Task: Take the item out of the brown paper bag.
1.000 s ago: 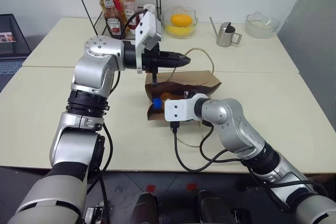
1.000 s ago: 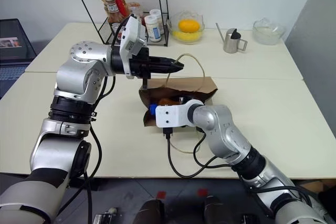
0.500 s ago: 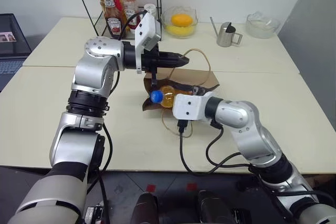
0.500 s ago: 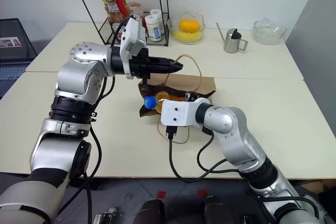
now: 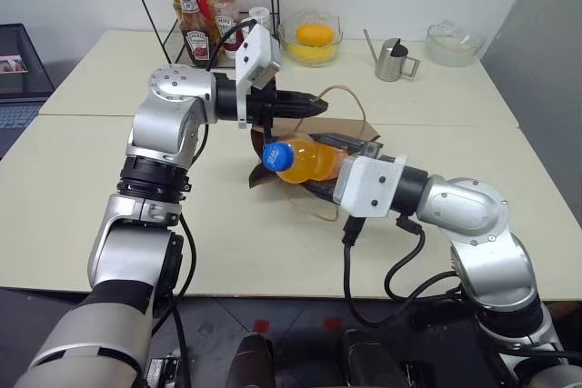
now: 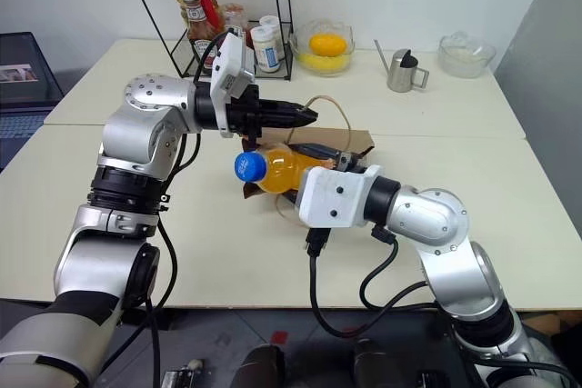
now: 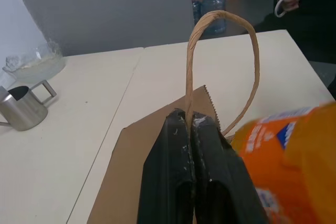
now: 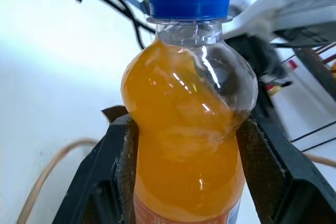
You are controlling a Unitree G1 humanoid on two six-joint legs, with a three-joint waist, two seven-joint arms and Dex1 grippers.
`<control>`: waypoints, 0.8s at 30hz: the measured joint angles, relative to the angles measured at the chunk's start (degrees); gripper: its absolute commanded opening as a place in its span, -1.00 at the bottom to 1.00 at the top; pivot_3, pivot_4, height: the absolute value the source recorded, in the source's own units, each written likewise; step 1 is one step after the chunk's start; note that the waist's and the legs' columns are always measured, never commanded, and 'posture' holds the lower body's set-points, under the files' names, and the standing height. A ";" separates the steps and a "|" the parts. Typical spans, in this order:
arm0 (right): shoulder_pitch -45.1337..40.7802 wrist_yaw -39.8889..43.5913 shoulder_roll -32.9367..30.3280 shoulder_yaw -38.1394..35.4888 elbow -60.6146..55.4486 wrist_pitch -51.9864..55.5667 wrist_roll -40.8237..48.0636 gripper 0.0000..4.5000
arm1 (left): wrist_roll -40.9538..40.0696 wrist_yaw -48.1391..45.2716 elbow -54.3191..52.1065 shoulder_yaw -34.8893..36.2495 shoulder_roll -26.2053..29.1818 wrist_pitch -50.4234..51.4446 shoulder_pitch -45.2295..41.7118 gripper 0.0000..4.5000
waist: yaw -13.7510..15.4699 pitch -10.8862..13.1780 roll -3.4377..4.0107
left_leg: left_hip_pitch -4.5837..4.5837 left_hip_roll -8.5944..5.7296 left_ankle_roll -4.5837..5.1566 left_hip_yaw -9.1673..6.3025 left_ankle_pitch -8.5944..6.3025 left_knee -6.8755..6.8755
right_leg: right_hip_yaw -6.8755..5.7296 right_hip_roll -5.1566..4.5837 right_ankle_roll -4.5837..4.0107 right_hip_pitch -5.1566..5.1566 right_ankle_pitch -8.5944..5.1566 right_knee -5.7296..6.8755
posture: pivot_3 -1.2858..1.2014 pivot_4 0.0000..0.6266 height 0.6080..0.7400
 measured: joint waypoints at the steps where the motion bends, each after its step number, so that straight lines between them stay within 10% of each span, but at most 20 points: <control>1: -0.03 -0.14 0.02 -0.74 -0.99 1.64 0.75 0.06 | 0.11 0.00 0.34 -0.01 -0.07 -0.29 0.00 -1.00 | 0.01 0.00 0.00 | 0.00 0.00 0.00 0.00 0.00 0.00 | 0.00 0.00 0.00 0.00 0.00 0.00 | 0.03 -0.52 1.00; 18: -14.84 0.77 -11.48 -30.45 -14.14 51.07 22.87 0.06 | 1.94 -0.29 6.68 -0.61 -2.41 -5.61 -1.60 -1.00 | 0.50 0.10 0.17 | -0.04 -0.02 0.03 0.01 -0.01 -0.23 | -0.02 -0.02 -0.01 -0.01 0.00 -0.22 | 0.03 -0.52 1.00; 24: 2.76 2.98 -25.95 -37.61 -12.29 47.32 24.41 0.06 | 2.37 -0.88 7.47 -0.62 -2.86 -6.57 -1.94 -1.00 | 1.29 0.10 0.17 | -0.08 -0.03 0.05 0.03 -0.02 -0.41 | -0.01 -0.03 -0.01 0.05 0.00 -0.59 | 0.03 -0.52 1.00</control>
